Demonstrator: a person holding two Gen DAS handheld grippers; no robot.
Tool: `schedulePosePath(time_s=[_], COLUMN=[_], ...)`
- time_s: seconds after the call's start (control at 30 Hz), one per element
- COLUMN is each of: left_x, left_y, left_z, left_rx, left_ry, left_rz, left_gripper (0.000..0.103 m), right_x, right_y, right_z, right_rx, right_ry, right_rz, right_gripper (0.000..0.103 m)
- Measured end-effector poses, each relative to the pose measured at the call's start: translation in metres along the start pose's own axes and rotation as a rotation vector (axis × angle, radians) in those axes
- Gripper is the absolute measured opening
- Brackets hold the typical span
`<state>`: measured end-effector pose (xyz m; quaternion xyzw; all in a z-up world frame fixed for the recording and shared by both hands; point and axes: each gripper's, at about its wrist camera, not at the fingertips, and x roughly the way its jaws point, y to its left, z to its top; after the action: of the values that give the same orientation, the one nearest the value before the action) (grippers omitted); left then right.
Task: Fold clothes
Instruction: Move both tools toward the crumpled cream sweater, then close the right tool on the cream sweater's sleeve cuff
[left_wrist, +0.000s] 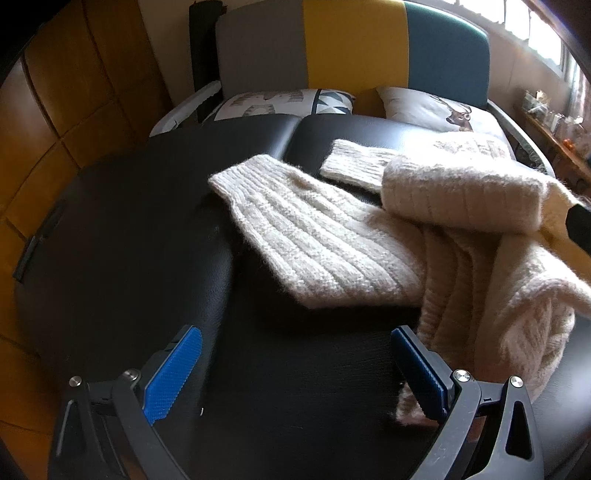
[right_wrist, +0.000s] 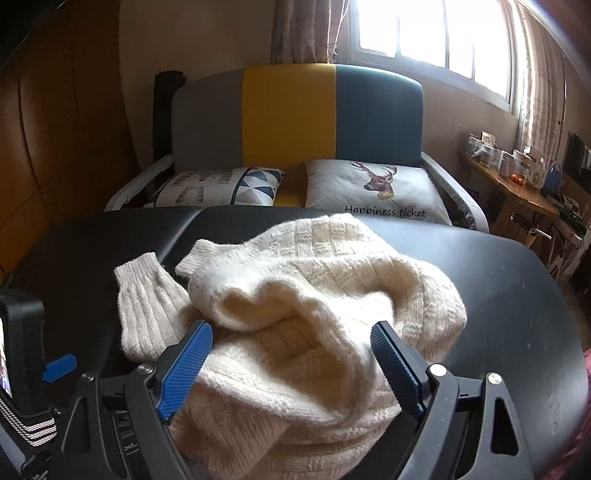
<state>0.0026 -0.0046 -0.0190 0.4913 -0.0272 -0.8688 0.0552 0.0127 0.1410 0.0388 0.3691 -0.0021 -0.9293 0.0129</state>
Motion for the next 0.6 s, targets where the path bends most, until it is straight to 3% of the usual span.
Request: schedulePosePath(time_s=[0.6], left_x=[0.023], left_y=[0.016], left_z=[0.015], left_rx=[-0.027], left_ry=[0.046], left_rz=[0.046], left_gripper=[0.103], right_x=[0.028], right_y=[0.037], right_z=[0.033], right_rx=[-0.239], right_ry=[0.011], right_rz=[-0.014], right_gripper=[0.090])
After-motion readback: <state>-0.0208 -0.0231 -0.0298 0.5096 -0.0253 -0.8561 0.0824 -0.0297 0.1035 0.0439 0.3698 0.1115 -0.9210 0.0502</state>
